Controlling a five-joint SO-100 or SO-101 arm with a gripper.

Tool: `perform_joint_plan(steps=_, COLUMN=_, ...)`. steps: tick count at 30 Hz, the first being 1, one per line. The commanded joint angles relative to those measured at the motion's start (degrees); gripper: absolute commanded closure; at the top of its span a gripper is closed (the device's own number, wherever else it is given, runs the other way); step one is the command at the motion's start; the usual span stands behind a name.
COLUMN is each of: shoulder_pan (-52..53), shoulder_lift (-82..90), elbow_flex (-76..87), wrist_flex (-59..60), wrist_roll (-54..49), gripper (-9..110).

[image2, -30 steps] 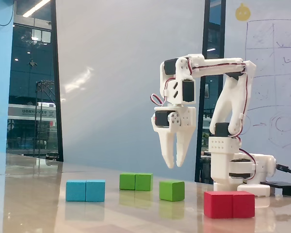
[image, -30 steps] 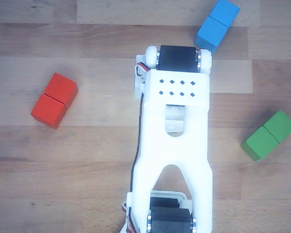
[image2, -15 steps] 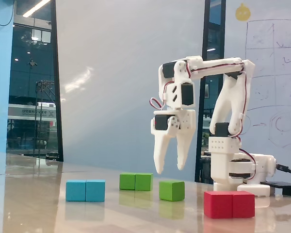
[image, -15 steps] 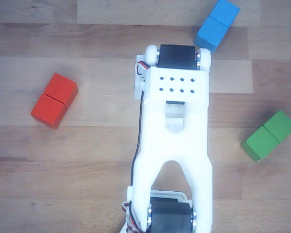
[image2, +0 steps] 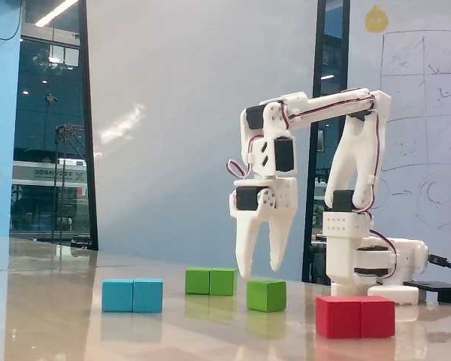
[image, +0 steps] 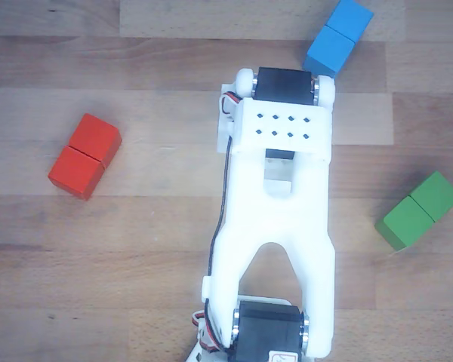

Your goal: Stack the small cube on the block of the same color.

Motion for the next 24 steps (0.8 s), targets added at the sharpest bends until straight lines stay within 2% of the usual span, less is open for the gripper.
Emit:
perform_joint_plan(steps=1, shoulder_pan=1.93, shoulder_lift=0.35, elbow_flex=0.62, wrist_flex=-1.58, wrist_roll=-0.70, gripper=79)
perform_joint_plan(steps=24, shoulder_pan=0.26, shoulder_lift=-3.78, elbow_flex=1.76, wrist_flex=-2.99, wrist_roll=-0.79, gripper=79)
